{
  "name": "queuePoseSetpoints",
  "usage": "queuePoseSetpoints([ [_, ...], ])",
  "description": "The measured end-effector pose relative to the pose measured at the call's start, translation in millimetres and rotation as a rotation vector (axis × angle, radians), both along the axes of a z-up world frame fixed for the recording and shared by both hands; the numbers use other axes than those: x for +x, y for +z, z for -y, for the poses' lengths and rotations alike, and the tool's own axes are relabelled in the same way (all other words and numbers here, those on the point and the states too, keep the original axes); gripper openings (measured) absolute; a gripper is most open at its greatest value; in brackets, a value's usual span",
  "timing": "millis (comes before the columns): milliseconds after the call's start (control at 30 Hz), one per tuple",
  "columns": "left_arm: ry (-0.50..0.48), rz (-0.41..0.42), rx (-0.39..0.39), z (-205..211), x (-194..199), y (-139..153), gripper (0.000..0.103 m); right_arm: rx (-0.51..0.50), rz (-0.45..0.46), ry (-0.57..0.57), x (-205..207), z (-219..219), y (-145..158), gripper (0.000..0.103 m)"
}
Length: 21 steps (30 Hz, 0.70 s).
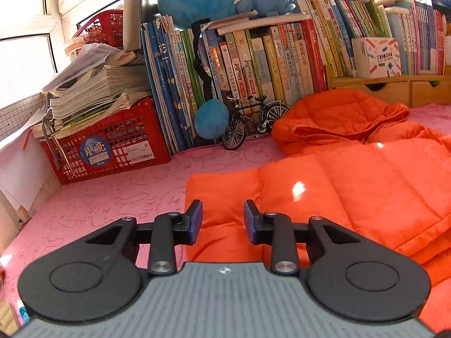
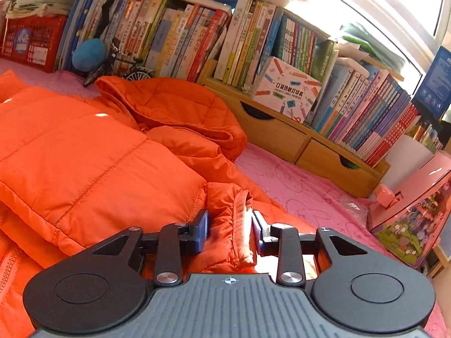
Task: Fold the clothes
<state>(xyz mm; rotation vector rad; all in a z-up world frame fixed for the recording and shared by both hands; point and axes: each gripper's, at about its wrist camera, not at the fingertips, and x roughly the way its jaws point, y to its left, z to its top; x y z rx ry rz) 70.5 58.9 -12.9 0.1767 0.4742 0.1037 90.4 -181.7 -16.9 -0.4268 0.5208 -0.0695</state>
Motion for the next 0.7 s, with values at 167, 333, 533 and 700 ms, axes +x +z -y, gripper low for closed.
queuePoseSetpoints([
  [167, 0.014, 0.055, -0.033, 3, 17, 22, 0.038, -0.03, 0.183, 0.037, -17, -19, 46, 0.083],
  [333, 0.095, -0.031, -0.045, 7, 43, -8, 0.038, 0.012, 0.208, 0.18, 7, -80, 50, 0.09],
  [533, 0.117, -0.112, -0.009, 8, 52, -37, 0.039, -0.035, 0.1, 0.228, 28, -124, -6, 0.09],
  [700, 0.105, -0.148, -0.002, 10, 57, -42, 0.04, -0.012, 0.033, 0.148, 38, -105, -16, 0.091],
])
